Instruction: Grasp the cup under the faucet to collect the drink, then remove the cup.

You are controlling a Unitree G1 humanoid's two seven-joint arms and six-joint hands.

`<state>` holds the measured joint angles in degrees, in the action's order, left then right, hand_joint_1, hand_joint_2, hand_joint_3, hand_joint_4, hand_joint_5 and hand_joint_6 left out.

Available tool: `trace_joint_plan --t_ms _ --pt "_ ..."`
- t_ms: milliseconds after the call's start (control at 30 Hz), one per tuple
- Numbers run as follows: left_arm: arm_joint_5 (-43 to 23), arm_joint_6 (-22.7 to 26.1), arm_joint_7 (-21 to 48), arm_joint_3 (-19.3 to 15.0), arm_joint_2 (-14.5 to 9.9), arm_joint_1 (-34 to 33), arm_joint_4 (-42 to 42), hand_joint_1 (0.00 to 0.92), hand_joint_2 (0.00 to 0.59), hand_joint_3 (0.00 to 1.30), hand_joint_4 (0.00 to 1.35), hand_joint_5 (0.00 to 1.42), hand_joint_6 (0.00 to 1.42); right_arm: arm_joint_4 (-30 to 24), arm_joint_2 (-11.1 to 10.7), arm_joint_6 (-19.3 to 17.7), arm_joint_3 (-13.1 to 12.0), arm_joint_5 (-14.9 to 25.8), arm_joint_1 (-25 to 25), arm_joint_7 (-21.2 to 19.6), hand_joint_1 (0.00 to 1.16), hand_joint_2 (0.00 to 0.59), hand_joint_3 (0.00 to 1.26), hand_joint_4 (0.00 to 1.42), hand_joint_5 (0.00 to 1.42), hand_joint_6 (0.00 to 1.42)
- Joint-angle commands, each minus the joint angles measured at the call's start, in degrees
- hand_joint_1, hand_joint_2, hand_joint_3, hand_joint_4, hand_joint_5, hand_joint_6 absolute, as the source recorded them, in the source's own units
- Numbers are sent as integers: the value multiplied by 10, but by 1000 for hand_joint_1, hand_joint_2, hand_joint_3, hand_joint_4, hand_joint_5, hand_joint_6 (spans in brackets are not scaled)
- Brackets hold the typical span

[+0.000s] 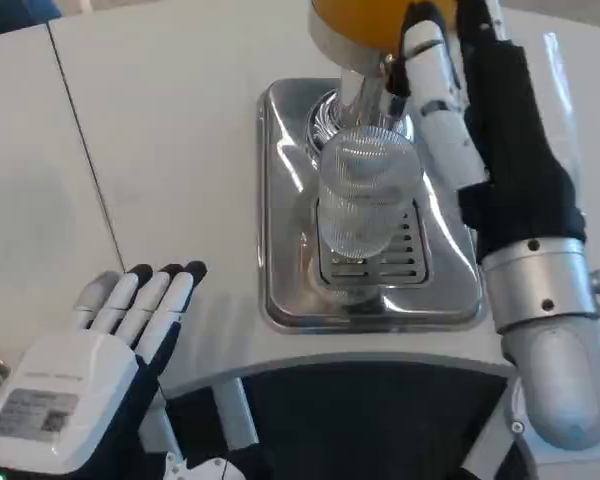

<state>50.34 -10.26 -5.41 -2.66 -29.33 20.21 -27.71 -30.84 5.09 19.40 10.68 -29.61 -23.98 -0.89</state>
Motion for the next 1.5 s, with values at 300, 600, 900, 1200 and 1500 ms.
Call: trace_joint_plan --t_ms 300,600,900,1200,1500 --pt "4 2 9 -7 15 13 -15 0 0 0 0 0 0 -6 0 41 21 16 -13 29 0 585 0 0 0 0" --pt "6 -2 5 -5 17 17 -17 0 0 0 0 0 0 -17 -6 67 18 26 -18 47 0 584 0 0 0 0" --pt "7 -3 8 2 18 6 -16 0 3 0 0 0 0 -46 -61 137 44 -14 -48 120 0 558 0 0 0 0" --pt "6 -3 2 6 21 -8 -5 0 2 0 0 0 0 -48 -153 189 119 -145 -107 232 0 565 0 0 0 0" --pt "12 1 -2 16 23 -39 8 0 1 0 0 0 0 -43 -164 223 165 -320 -155 372 0 567 34 0 0 0"
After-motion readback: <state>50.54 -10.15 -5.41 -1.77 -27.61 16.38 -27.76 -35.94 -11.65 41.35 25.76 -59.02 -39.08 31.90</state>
